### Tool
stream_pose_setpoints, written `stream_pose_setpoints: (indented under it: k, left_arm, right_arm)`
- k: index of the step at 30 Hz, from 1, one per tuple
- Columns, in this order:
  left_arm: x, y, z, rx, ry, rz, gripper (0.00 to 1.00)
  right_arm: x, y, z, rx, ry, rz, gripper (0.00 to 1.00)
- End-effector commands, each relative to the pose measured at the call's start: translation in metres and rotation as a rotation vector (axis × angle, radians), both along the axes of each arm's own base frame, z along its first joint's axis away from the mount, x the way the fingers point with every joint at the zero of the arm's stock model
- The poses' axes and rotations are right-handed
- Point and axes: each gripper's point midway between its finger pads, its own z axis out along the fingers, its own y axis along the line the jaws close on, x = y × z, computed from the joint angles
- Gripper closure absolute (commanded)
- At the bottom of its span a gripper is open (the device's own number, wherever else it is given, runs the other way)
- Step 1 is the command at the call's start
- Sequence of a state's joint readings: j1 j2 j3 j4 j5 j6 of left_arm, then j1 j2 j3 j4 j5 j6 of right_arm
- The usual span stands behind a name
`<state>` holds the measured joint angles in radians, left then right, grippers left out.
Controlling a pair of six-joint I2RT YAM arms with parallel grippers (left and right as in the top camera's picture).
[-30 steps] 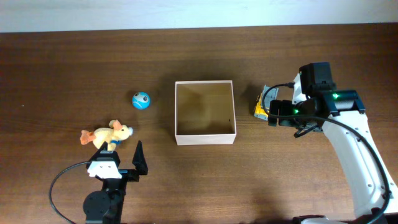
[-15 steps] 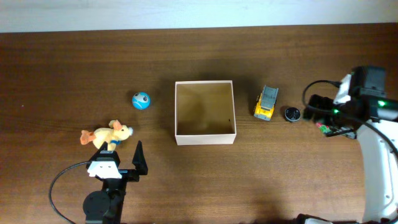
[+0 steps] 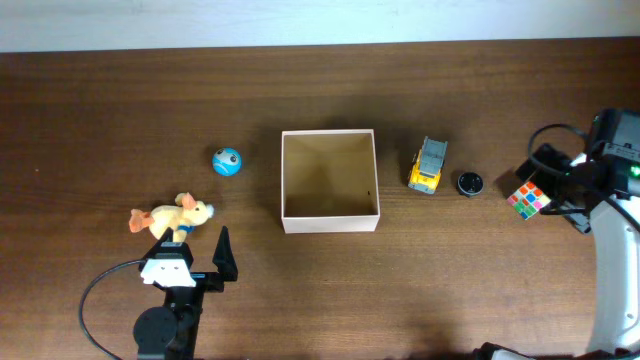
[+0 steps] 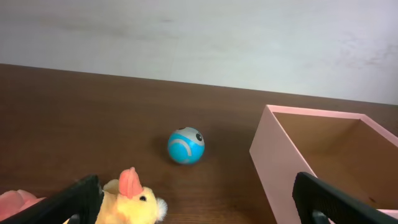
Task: Pack container
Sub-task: 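Move the right gripper over the Rubik's cube at the right edge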
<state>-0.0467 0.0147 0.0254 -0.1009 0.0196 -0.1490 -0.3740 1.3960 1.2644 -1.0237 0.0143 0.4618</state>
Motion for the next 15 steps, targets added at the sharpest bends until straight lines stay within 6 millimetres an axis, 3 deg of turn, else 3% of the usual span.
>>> stream_pose_setpoints:
  k: [1, 6, 15]
  left_arm:
    - [0.000, -0.003, 0.000, 0.018, -0.007, -0.016, 0.01]
    - [0.000, -0.003, 0.000, 0.018, -0.007, -0.016, 0.01]
    - [0.000, -0.003, 0.000, 0.018, -0.007, -0.016, 0.01]
  right_arm:
    - [-0.004, -0.027, -0.002, -0.030, 0.006, -0.210, 0.01]
    - [0.000, -0.036, -0.028, 0.014, 0.060, -0.298, 0.01]
    - [0.010, -0.039, -0.089, 0.063, 0.204, -0.296, 0.01]
